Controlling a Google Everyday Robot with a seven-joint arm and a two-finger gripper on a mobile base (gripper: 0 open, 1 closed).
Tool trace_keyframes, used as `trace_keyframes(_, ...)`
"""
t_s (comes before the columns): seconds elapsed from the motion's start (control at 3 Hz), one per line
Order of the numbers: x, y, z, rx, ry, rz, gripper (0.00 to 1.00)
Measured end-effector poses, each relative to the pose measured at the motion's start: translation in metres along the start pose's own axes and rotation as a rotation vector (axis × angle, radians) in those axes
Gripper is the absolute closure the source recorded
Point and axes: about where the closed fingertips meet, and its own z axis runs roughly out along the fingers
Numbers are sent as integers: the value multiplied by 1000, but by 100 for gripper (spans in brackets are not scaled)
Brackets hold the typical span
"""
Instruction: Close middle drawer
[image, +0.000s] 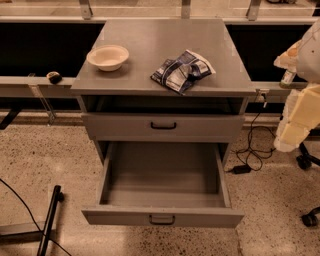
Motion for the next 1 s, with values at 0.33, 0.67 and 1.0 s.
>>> trace_keyframes(0.33, 0, 0, 0, 0, 0, 0, 0)
trace_keyframes(0.67, -8, 10, 42, -69, -52, -12, 0)
trace_keyframes(1.0, -21, 49, 99, -149, -196, -53, 0)
